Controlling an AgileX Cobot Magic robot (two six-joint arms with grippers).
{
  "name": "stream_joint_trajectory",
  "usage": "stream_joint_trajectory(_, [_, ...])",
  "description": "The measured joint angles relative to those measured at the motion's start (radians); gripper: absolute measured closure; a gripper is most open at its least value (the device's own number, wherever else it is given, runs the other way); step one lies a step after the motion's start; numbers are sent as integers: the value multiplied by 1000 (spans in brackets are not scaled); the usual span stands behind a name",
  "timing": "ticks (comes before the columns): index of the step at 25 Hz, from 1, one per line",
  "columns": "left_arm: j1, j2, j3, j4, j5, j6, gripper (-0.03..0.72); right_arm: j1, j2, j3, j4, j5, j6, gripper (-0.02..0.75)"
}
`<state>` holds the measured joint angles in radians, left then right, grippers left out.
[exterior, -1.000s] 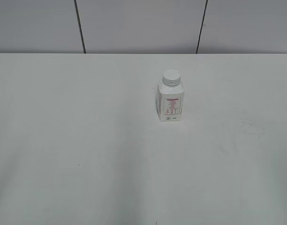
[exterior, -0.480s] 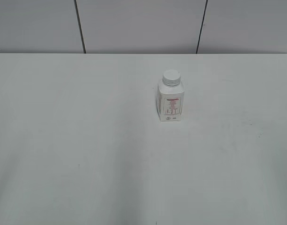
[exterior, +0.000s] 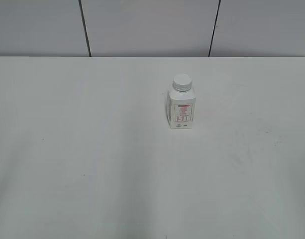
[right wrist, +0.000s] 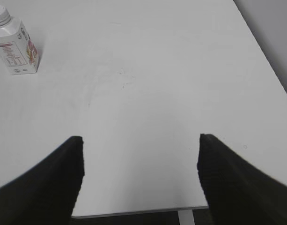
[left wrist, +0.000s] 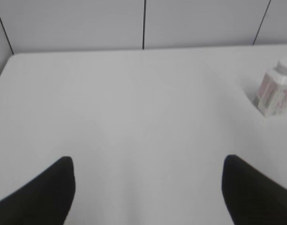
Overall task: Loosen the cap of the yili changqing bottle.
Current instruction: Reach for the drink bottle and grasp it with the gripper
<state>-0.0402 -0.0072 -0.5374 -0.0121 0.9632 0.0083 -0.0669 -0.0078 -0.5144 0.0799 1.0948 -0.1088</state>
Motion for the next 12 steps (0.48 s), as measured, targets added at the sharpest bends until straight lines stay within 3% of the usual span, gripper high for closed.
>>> stream_joint_trajectory(6, [0,0,41,0,-349,0,102,0,0,0,0,0,0,146])
stream_joint_trajectory(12, [0,0,119,0,-570,0,102,0,0,0,0,0,0,146])
